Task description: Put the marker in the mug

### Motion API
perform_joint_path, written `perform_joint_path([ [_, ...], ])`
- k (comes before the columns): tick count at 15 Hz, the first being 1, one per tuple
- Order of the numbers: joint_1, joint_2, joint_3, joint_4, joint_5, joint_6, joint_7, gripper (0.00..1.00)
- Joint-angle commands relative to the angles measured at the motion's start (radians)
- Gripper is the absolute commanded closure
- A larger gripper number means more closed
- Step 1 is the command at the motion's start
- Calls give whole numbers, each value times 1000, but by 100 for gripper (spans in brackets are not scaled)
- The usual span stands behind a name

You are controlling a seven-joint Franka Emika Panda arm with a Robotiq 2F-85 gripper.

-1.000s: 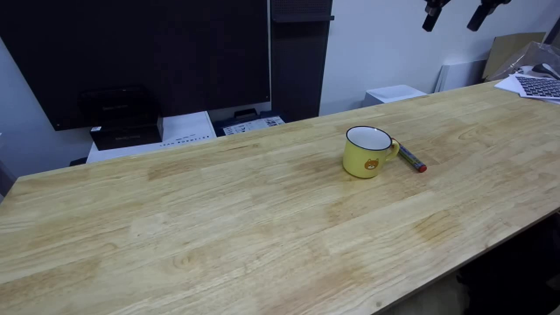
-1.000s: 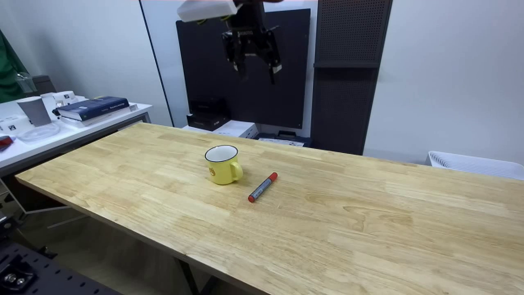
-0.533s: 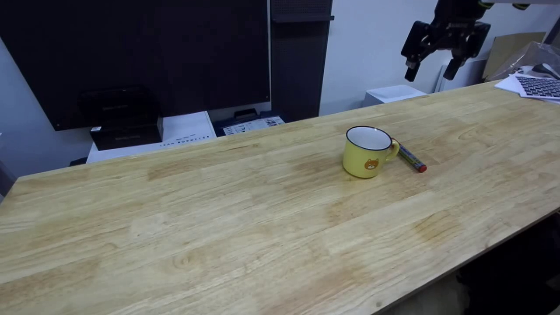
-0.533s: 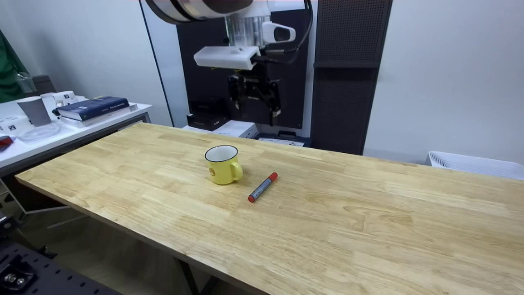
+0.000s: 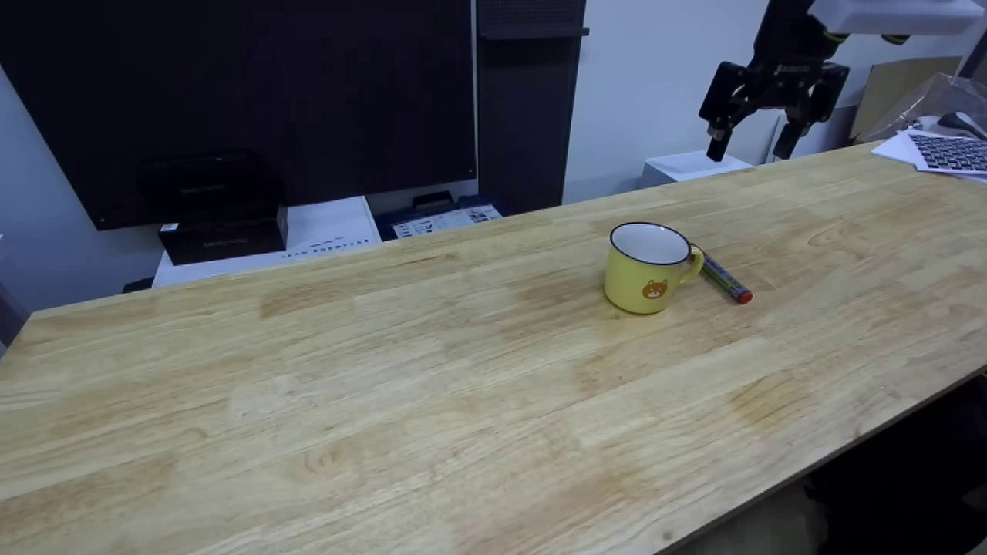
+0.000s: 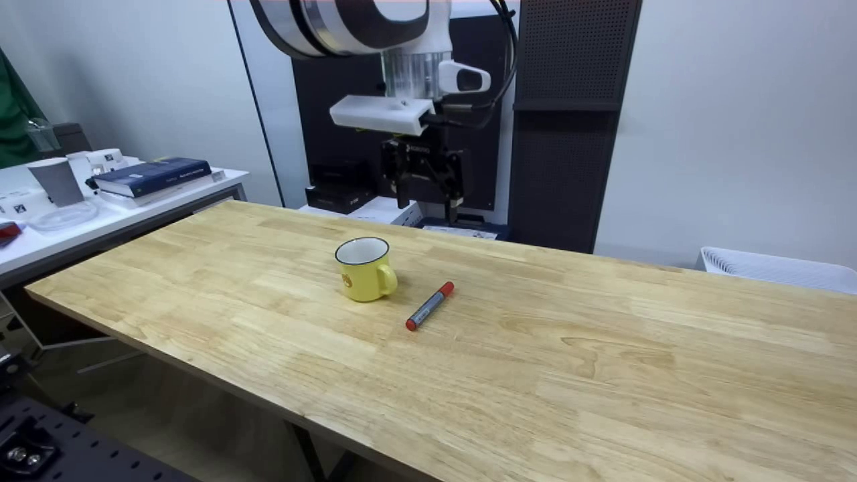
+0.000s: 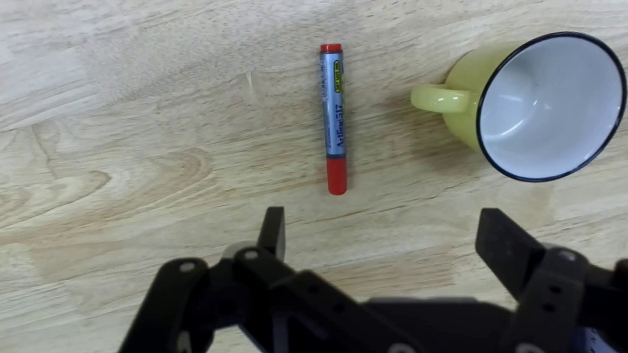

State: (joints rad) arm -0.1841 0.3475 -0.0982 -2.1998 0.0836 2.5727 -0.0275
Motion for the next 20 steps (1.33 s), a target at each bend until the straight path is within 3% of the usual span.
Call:
perform_joint_path([
  [1,-39,103,16,91,67,-19,-55,0],
  [6,-59,220,21,177,83,-33,-69,0],
  [11,-3,314,3,242,41,-9,0,0],
  [20,-14,387,26,230,66,68,-19,0],
])
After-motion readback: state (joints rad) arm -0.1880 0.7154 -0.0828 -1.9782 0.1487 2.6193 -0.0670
